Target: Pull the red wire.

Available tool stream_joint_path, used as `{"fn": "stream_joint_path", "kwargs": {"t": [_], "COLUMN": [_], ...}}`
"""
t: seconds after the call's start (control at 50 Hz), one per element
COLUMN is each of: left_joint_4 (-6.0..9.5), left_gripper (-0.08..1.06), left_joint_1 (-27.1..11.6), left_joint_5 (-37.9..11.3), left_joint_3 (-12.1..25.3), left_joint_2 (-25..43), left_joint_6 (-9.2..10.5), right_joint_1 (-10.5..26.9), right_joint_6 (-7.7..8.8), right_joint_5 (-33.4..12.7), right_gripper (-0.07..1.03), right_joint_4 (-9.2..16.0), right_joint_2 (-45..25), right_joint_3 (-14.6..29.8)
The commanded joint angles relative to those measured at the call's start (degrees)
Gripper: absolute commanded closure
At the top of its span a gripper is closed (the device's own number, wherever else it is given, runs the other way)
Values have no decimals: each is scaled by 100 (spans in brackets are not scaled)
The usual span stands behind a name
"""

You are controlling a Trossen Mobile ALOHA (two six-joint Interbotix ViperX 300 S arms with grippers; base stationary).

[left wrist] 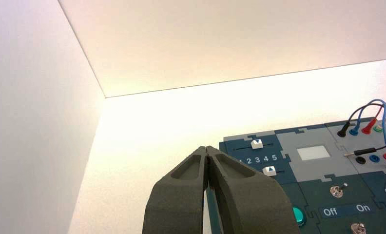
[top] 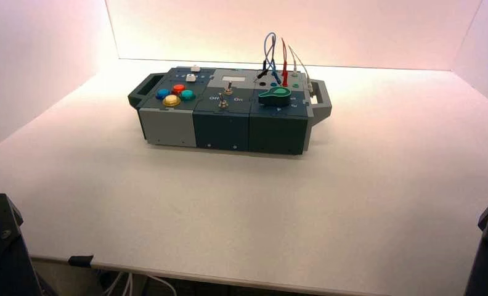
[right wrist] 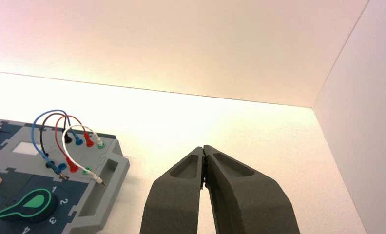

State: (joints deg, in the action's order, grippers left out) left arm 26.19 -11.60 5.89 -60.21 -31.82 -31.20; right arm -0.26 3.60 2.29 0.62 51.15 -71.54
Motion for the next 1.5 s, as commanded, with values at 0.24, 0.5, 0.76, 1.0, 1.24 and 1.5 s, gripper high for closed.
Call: {"fn": "stream_joint_path", "kwargs": {"t": [0.24,0.5,0.76,1.0,1.24,1.5], "left_joint_4": [-9,-9,-9,-9,-9,-9], "left_gripper": [100,100,100,100,100,100], "left_joint_1": [-26,-44,-352,-598,-606,-721], "left_joint_5": [97,88,-105,-800,-1354,-1696], "left_joint_3": [70,79,185,396,598,729], "left_joint_2": [-123,-255,-316,-422,-343,-141], "left_joint_6": [-9,-18,-26,-35,-44,-615], "right_joint_1": [-26,-26,255,879,932,932], "right_joint_6": [-26,-35,-35,-26,-35,-9], "right_joint_5": [-18,-501,-914,-2364,-3243,-3243], "right_gripper": [98,98,98,98,98,98], "right_joint_4": [18,53,105,97,123,369], "right_joint_2": [62,53,141,-167,-343,-773], "right_joint_3": [132,290,800,1644,2039,2153]}}
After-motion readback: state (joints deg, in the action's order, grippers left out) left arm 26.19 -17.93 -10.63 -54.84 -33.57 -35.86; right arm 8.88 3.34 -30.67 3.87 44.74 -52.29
